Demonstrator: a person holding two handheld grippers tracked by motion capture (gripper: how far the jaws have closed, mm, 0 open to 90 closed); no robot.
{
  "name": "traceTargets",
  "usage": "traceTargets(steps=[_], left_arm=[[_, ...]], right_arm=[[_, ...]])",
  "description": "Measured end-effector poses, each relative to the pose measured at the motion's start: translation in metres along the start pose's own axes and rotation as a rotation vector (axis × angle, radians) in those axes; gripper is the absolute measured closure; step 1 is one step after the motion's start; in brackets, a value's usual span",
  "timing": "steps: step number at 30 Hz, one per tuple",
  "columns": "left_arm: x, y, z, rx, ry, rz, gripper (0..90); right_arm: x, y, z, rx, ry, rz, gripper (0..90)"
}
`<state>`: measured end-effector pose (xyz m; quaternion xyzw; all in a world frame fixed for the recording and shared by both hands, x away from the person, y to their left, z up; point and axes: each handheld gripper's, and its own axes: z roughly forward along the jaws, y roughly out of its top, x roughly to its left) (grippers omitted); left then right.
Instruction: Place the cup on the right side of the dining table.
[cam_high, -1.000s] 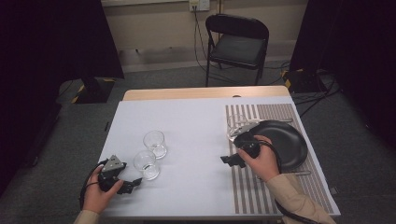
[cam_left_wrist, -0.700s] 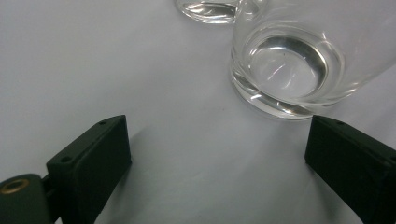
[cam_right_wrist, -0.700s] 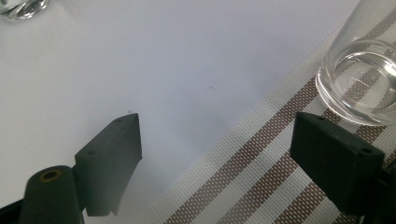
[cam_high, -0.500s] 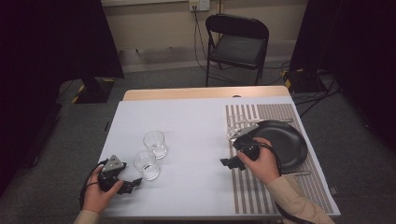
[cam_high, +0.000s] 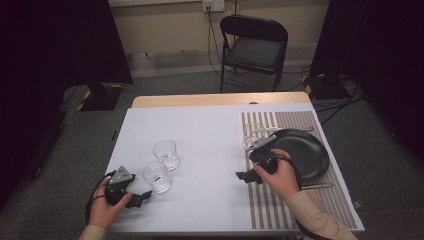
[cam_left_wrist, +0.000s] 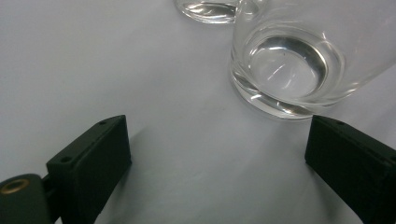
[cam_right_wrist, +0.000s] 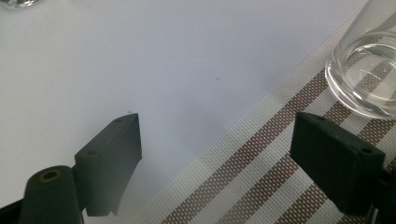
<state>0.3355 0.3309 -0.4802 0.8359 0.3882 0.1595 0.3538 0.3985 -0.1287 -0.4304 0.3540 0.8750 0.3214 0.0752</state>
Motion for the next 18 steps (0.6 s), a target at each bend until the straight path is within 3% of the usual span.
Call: traceTargets(steps=[18], left_arm=[[-0.0001, 0.0, 0.0, 0.0, -0.001, -0.002, 6.1]], right_arm=[[0.0036, -0.0049, 0.0036, 0.02, 0.005, -0.014, 15.7]])
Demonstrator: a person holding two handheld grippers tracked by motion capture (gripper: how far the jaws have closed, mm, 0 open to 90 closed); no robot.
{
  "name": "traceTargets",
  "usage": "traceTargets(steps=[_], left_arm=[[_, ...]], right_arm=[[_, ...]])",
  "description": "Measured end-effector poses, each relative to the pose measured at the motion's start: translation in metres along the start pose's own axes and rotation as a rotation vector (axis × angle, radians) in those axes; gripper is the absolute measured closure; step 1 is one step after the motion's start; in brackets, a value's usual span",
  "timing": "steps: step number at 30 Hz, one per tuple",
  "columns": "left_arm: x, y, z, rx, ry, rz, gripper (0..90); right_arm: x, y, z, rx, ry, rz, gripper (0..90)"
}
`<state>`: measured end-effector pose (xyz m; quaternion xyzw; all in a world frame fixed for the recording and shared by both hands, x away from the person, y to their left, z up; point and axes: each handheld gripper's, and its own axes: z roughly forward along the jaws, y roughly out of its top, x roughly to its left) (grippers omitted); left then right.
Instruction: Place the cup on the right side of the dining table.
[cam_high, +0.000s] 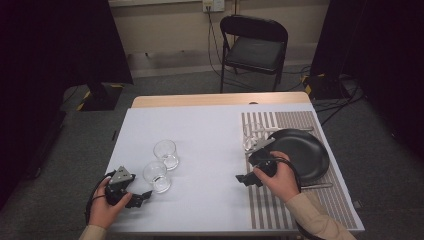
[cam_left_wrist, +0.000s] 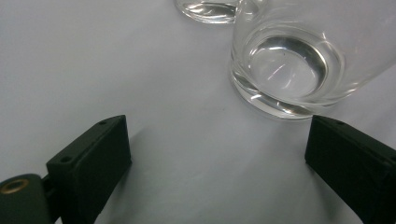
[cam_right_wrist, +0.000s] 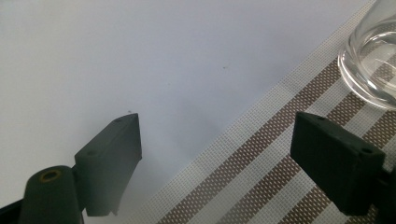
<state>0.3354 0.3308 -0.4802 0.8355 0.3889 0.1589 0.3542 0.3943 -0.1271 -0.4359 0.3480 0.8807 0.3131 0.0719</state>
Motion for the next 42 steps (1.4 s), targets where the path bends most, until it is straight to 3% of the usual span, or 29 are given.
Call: traceTargets(steps=[42], left_arm=[[0.0, 0.0, 0.0, 0.0, 0.002, 0.002, 6.1]], right_arm=[[0.003, -0.019, 0.001, 0.013, 0.006, 0.007, 15.8]])
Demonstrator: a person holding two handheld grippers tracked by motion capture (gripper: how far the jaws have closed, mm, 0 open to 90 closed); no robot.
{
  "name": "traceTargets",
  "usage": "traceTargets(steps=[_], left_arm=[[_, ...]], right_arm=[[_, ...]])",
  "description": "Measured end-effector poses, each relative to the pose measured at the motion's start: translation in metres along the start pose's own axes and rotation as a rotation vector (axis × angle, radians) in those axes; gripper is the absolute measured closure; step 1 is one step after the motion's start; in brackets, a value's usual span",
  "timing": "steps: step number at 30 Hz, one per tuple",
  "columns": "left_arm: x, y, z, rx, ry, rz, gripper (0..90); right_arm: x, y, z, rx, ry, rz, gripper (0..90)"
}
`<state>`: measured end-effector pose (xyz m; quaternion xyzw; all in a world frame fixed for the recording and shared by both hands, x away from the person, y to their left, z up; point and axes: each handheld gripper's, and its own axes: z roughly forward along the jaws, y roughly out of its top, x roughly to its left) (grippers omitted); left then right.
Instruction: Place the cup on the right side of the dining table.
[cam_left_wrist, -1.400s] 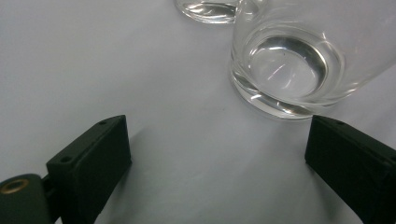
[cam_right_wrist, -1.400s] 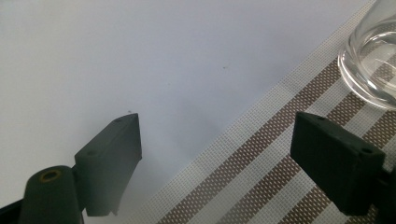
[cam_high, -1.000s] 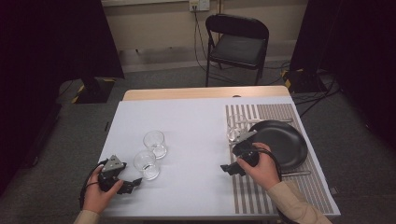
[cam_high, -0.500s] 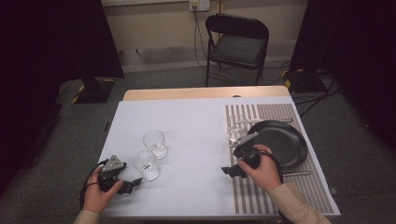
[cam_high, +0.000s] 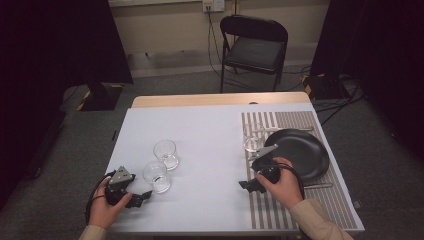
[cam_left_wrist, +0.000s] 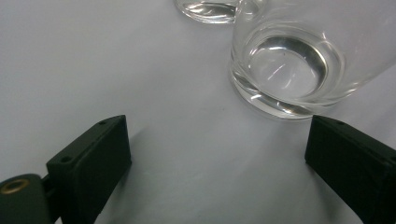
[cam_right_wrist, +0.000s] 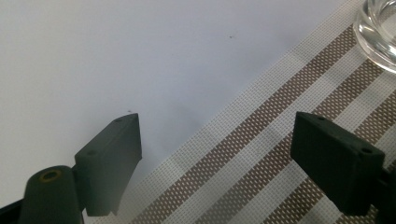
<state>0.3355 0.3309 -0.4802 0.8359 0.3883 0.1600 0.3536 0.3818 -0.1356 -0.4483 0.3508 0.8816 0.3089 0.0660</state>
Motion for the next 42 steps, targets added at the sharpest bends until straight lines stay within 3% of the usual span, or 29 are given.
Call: traceTargets(steps=[25, 42], left_arm=[[0.0, 0.0, 0.0, 0.001, 0.0, 0.001, 6.1], [0.0, 0.0, 0.0, 0.002, 0.001, 0.001, 6.1]], right_arm=[[0.0, -0.013, 0.003, 0.026, -0.025, -0.006, 15.8], [0.005, -0.021, 0.005, -0.006, -0.063, -0.024, 14.0]])
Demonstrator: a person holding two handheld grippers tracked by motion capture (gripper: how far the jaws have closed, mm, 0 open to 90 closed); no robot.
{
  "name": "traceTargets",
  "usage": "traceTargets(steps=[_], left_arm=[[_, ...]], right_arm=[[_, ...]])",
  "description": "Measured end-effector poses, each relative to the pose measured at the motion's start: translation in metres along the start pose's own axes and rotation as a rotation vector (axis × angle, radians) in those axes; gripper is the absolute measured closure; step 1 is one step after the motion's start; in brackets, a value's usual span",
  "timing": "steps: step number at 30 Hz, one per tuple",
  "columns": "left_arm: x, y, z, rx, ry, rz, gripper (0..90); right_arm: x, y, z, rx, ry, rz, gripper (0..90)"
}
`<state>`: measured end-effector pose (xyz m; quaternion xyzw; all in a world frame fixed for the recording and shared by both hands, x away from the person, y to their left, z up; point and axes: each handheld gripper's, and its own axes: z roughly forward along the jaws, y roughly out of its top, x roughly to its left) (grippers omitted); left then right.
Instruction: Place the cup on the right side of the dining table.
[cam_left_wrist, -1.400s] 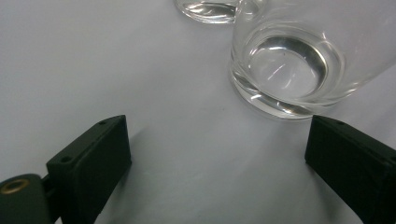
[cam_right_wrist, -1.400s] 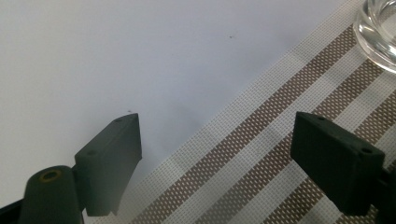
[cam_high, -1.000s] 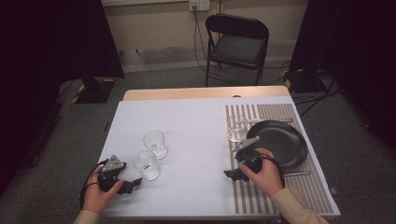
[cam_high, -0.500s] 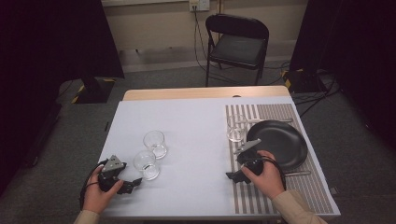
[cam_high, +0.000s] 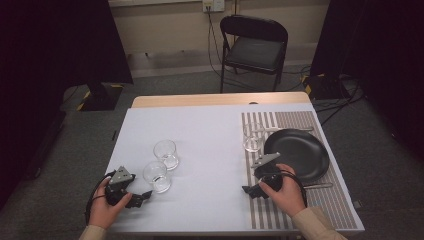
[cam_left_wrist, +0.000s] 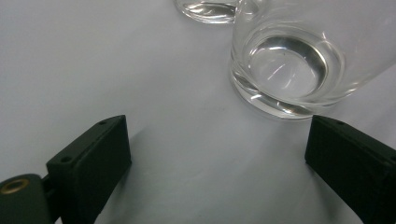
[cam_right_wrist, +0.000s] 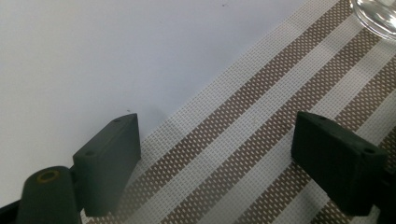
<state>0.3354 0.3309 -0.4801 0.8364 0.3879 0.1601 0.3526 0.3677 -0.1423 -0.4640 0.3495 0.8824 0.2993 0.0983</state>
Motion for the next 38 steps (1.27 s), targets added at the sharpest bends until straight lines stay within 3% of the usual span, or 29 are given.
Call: traceTargets(steps=[6, 23, 38], left_arm=[[0.0, 0.0, 0.0, 0.0, 0.0, 0.002, 6.1], [0.0, 0.0, 0.0, 0.0, 0.0, 0.0, 6.1], [0.0, 0.0, 0.0, 0.0, 0.001, 0.004, 6.1]], right_arm=[[0.005, -0.005, 0.002, -0.042, -0.038, -0.002, 13.2], [0.006, -0.022, 0.003, -0.176, -0.045, 0.001, 12.7], [0.006, -0.023, 0.002, -0.175, -0.045, 0.004, 12.7]])
